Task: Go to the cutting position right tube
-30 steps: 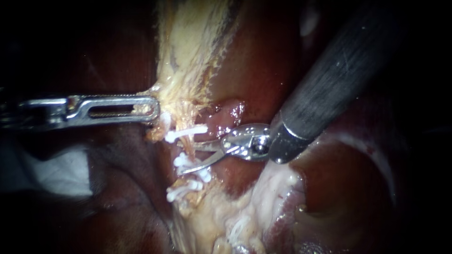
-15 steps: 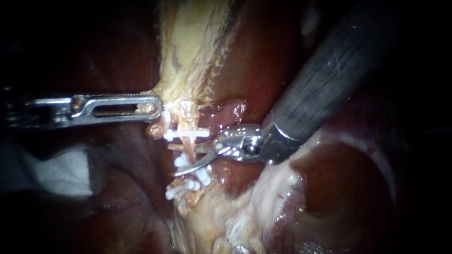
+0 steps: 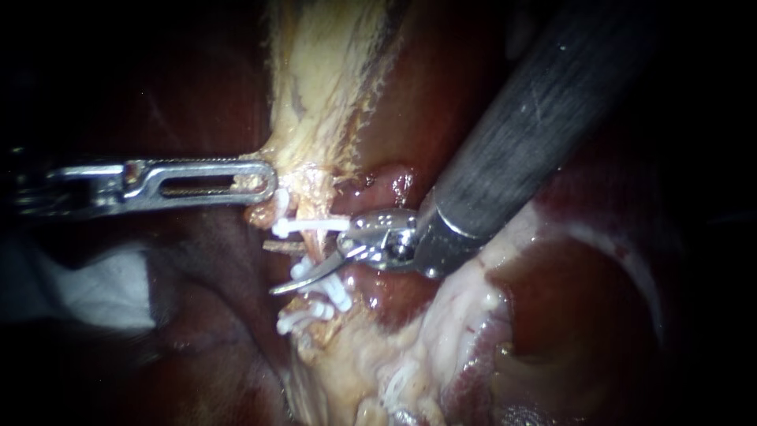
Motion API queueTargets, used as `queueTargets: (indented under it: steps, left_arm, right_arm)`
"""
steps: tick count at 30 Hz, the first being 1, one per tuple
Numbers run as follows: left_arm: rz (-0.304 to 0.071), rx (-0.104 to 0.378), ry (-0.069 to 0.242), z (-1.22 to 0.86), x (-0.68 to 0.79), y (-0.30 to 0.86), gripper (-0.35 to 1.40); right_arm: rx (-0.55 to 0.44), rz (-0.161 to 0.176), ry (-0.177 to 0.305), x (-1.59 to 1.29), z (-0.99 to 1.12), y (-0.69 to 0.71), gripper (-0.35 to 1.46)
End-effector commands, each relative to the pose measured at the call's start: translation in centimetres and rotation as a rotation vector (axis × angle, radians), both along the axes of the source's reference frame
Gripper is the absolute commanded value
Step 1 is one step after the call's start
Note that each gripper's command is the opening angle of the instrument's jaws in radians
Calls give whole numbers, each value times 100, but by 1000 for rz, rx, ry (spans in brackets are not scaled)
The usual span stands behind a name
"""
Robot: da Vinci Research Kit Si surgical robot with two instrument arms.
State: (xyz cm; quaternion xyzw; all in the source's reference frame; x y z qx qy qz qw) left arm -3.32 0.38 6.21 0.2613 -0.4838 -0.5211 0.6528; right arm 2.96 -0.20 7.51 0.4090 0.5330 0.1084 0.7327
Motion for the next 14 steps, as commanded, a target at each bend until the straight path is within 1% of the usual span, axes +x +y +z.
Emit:
queueTargets:
  steps: [1, 14]
  left_arm:
    - [0, 0, 0, 0, 0, 0, -35]
    - [-1, 0, 1, 0, -1, 0, -35]
  right_arm:
    - [5, 1, -1, -1, 1, 1, 99]
    - [13, -1, -6, -4, 4, 0, 99]
